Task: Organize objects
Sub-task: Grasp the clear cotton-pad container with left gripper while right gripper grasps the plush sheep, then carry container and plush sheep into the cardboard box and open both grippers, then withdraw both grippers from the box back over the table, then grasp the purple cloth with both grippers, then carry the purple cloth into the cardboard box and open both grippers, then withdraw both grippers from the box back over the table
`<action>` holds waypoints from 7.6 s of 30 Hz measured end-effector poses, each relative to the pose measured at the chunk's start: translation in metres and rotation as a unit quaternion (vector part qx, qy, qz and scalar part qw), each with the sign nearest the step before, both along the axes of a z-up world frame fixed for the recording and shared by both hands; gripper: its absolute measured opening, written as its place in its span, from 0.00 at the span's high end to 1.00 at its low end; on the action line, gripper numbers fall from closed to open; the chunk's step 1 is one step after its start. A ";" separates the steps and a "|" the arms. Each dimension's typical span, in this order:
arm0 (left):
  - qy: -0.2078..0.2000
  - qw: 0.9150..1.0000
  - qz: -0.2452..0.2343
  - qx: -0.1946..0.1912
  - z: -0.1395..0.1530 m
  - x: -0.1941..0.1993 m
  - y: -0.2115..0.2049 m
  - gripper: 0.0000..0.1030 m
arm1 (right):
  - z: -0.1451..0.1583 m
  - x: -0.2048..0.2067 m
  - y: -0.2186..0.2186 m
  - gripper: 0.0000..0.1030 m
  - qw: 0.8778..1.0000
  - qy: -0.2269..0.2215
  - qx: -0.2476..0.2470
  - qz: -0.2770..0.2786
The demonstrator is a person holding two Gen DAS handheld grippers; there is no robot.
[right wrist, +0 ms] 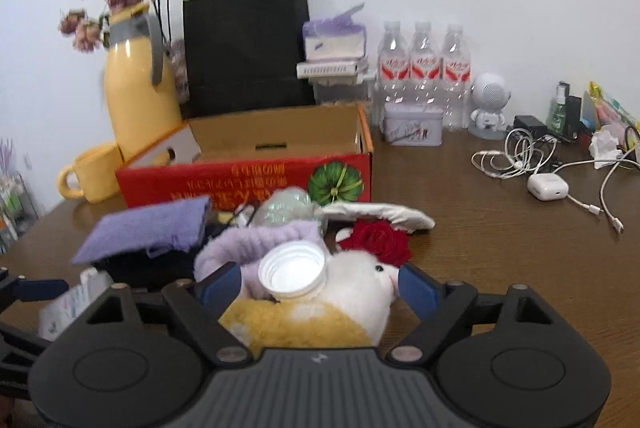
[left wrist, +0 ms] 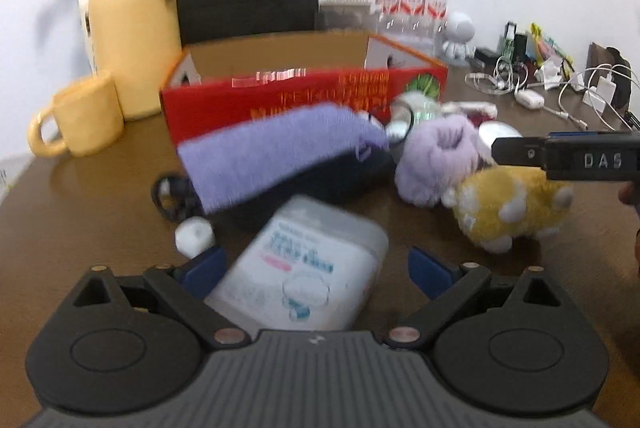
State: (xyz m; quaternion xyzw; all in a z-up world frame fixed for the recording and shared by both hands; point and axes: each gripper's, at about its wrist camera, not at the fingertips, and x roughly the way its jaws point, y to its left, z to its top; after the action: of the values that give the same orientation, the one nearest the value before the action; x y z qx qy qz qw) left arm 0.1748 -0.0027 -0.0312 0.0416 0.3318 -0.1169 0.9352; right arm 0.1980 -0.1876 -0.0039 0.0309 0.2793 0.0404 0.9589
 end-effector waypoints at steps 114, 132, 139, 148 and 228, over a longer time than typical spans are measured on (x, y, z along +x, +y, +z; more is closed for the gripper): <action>-0.008 0.988 0.124 -0.090 0.025 0.069 0.058 0.42 | 0.024 0.031 0.051 0.52 0.988 -0.003 0.033 0.151; -0.004 0.986 0.108 -0.127 0.049 0.050 0.054 0.96 | 0.021 0.064 0.069 0.87 0.987 0.001 0.083 0.138; -0.014 0.995 0.053 -0.081 0.041 -0.051 0.013 0.95 | 0.016 -0.050 0.039 0.95 0.986 0.001 0.112 0.125; 0.035 0.998 0.019 -0.048 0.000 -0.093 -0.015 0.95 | -0.022 -0.122 0.020 0.88 0.990 0.057 0.093 0.091; -0.068 0.997 0.029 0.011 0.093 0.071 0.007 0.14 | 0.092 0.112 0.018 0.21 0.989 0.024 0.043 0.136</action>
State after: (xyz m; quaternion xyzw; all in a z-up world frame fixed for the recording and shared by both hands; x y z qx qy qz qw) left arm 0.2457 0.0042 0.0620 0.0502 0.2703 -0.0825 0.9579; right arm 0.3104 -0.1695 0.0882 0.0346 0.3020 0.1819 0.9351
